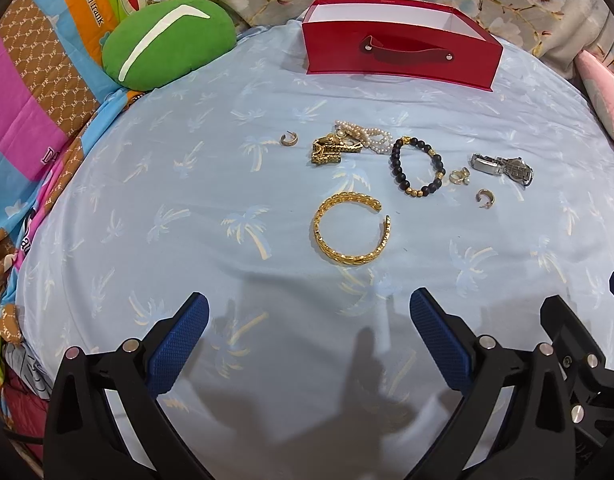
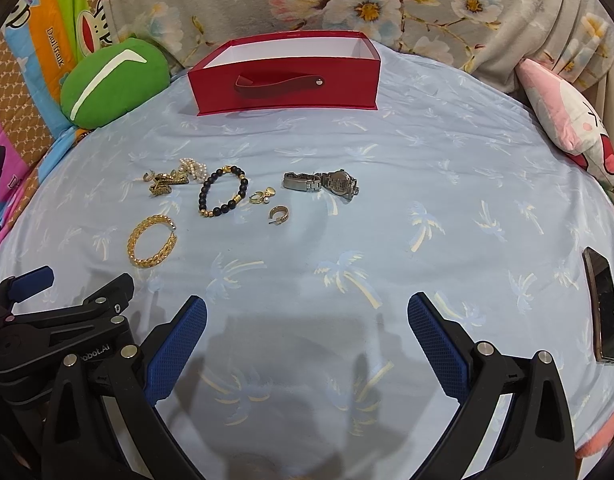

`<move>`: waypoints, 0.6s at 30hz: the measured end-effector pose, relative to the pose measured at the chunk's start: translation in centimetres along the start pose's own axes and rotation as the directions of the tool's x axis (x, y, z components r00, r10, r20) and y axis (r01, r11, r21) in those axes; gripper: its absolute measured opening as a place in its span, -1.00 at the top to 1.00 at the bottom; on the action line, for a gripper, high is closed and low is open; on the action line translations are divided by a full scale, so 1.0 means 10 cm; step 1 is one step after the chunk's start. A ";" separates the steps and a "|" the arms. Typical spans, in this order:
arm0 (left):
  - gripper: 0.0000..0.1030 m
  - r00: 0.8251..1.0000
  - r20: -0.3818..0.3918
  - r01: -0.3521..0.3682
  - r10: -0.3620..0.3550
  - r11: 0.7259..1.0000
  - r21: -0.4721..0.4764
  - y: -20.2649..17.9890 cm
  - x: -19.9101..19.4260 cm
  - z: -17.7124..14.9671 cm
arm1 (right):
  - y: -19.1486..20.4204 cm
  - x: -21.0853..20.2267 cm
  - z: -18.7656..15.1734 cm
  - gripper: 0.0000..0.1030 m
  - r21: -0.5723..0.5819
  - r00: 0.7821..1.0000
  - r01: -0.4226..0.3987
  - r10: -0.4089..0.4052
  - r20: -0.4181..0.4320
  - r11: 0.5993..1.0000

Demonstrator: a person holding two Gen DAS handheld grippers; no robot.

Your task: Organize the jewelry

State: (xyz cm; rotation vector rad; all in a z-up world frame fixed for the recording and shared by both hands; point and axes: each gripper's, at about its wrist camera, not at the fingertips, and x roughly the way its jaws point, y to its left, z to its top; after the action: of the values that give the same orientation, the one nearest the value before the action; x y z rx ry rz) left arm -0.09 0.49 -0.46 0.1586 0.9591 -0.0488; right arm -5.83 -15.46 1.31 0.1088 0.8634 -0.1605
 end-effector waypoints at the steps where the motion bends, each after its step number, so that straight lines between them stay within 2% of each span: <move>1: -0.91 1.000 -0.001 0.000 0.000 1.000 0.000 0.00 0.00 0.00 | 0.01 0.01 0.00 -0.90 0.000 1.000 -0.001 0.001 -0.001 1.000; 18: -0.91 1.000 0.000 -0.009 0.009 1.000 0.005 0.02 0.04 0.00 | 0.01 0.07 0.00 -0.90 0.009 1.000 -0.017 0.017 -0.011 1.000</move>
State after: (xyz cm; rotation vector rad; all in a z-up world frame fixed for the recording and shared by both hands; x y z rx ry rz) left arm 0.20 0.75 -0.77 0.1670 0.9587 -0.0428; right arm -5.34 -15.48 0.76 0.1254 0.8723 -0.1484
